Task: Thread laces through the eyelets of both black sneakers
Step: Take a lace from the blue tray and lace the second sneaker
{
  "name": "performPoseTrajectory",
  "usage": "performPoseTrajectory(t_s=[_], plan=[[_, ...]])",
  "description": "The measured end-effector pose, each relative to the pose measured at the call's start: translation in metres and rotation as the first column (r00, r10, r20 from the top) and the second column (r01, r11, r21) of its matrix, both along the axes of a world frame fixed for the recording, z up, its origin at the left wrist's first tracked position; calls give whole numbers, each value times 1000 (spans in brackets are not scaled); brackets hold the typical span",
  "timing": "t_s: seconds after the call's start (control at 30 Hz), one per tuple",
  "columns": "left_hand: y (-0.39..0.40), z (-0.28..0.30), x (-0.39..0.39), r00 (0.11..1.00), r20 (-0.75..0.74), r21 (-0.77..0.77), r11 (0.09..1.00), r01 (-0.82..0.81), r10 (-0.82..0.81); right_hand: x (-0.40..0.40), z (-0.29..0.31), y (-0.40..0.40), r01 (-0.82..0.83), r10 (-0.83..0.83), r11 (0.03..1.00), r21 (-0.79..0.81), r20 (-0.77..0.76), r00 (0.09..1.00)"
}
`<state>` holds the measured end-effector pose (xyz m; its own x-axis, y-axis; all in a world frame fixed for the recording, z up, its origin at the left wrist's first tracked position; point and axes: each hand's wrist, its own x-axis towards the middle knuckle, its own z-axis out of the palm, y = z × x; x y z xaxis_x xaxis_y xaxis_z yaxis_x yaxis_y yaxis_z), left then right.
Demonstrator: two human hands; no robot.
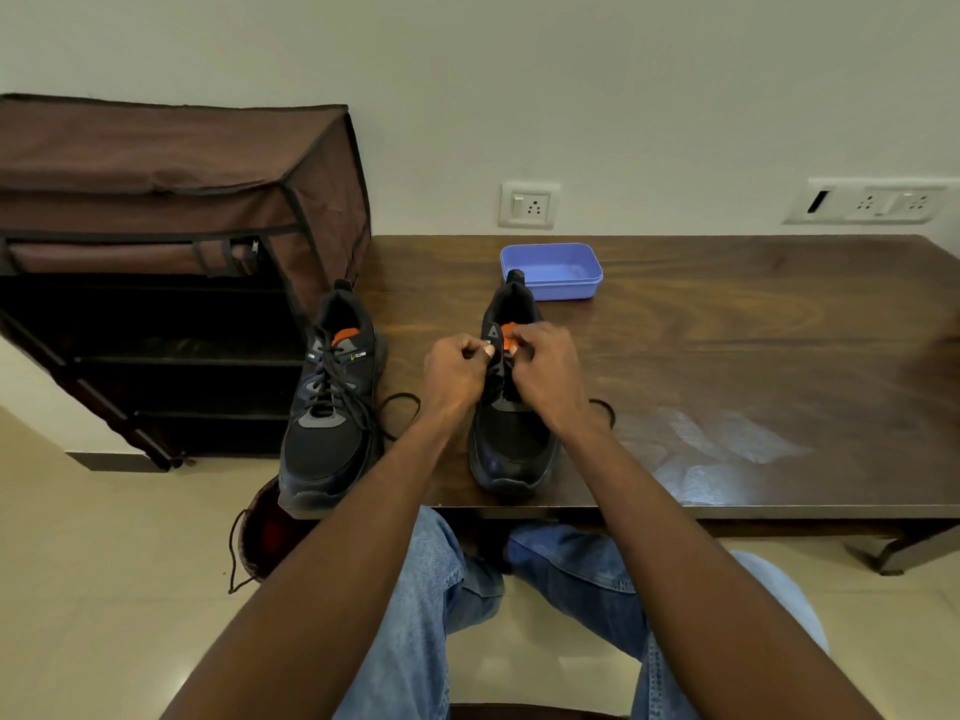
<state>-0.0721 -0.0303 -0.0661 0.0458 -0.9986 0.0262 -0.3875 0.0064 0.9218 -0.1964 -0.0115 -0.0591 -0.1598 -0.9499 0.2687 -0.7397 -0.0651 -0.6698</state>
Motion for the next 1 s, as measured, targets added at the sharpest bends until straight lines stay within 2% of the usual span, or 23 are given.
performPoseTrajectory(t_s=[0.07,0.13,0.2,0.27,0.3,0.33,0.37,0.43,0.47,0.5,0.53,0.57,0.6,0.67,0.77,0.83,0.87,0.9,0.97,1.0], plan=[[-2,3,1,995,-84,26,998,-56,58,-3,-5,-1,-3,3,1000,4,-156,988],[-1,11,6,948,-267,75,984,-160,175,-8,-8,-4,9,7,994,109,-140,990],[1,24,17,790,-511,95,935,-342,340,-10,-6,-7,1,6,988,157,-44,999],[1,37,31,570,-697,42,818,-573,435,-12,1,-9,-17,18,981,194,-1,1000],[1,39,37,511,-738,-23,741,-671,440,-14,3,-9,-31,28,975,219,18,999],[1,41,42,510,-741,-98,682,-725,436,-15,5,-10,-44,35,968,247,40,999],[1,40,45,553,-715,-164,668,-726,427,-16,6,-10,-49,35,961,272,57,998],[2,35,43,743,-523,-230,771,-594,417,-16,7,-9,-48,31,959,281,62,998],[2,31,40,857,-351,-208,860,-466,379,-16,6,-9,-44,30,960,277,53,998],[0,23,36,947,-174,-148,943,-297,271,-15,6,-8,-41,31,962,270,41,999],[0,18,32,994,-26,-61,992,-108,107,-15,5,-8,-41,34,964,262,29,999],[-3,12,29,992,119,5,999,50,-51,-15,5,-8,-44,40,966,255,20,999],[-3,8,26,947,267,38,984,173,-177,-15,4,-8,-50,48,967,252,14,999],[-4,3,22,856,435,54,957,286,-280,-17,4,-8,-52,49,967,249,19,999],[0,8,27,917,364,-14,983,182,-165,-17,3,-8,-54,48,970,239,27,998],[2,15,32,960,278,-145,989,5,35,-17,4,-8,-57,45,968,246,51,998],[2,19,33,969,169,-203,969,-144,180,-17,4,-9,-58,44,965,255,61,997],[1,23,35,944,9,-222,921,-319,329,-17,4,-9,-58,41,962,266,68,997],[-3,29,43,777,-320,-179,770,-612,542,-16,5,-9,-54,38,961,272,63,997],[-3,30,47,698,-399,-145,711,-688,594,-16,6,-9,-51,36,962,267,60,998]])
